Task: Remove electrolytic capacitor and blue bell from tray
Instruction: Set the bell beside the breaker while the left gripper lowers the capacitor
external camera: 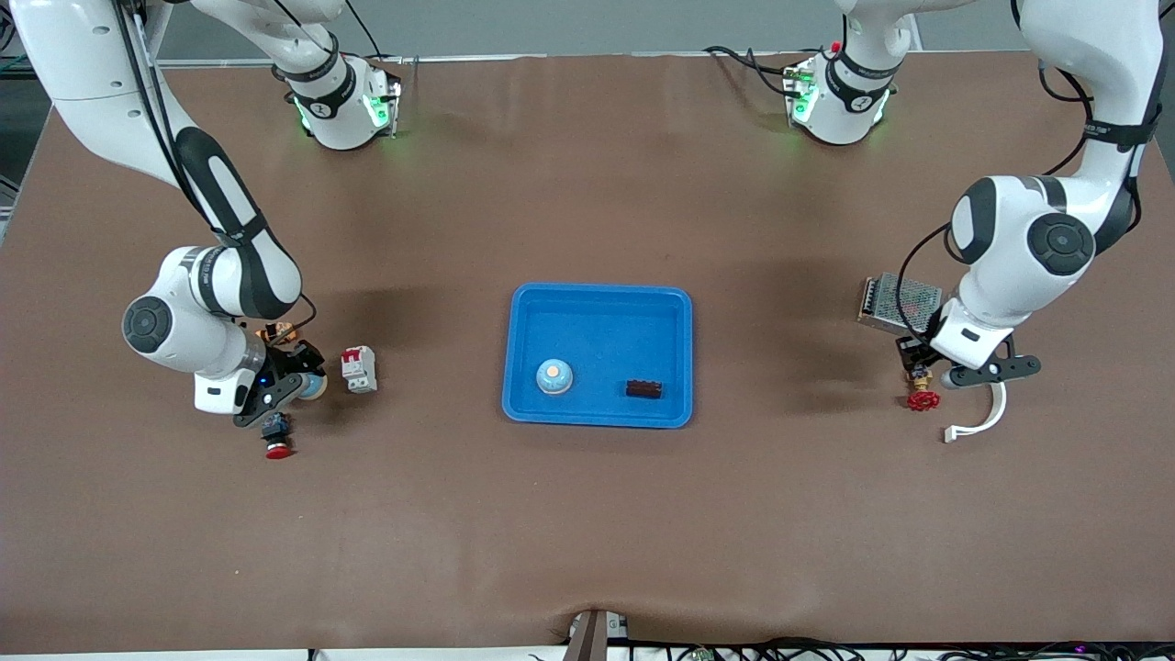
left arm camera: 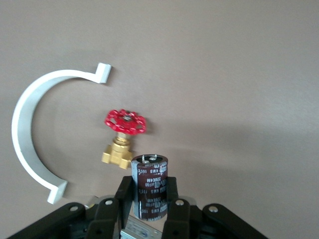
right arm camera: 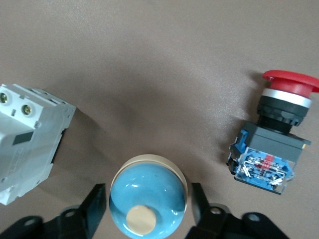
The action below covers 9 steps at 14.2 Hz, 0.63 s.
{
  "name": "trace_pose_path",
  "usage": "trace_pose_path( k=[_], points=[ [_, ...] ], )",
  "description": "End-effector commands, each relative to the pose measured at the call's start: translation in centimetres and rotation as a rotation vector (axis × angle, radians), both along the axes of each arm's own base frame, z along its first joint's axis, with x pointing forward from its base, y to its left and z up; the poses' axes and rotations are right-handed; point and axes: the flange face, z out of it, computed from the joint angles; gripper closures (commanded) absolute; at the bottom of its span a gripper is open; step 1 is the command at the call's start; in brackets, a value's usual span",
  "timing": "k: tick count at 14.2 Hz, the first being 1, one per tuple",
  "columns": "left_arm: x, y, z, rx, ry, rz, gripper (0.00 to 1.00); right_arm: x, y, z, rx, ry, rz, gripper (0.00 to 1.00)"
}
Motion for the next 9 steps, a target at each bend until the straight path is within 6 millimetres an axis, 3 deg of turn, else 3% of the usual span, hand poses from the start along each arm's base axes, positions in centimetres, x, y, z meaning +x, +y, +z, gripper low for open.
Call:
trace_pose_path(
  k=[1, 4, 9],
  points=[
    [1.4, 1.1, -0.1, 0.007, -0.019, -0.035, 1.00, -0.3, -0.1, 0.0, 0.023, 0.013, -0.035, 0.00],
    [2.5, 2.7, -1.1, 0.008, -0.013, -0.046, 1.00, -0.3, 0.0, 1.6, 0.029, 0.061, -0.056, 0.00],
    [3.6, 6.5, -2.3, 0.017, -0.041, -0.089, 1.00, 3.3, 0.4, 13.0, 0.038, 0.154, -0.121, 0.00]
  ],
)
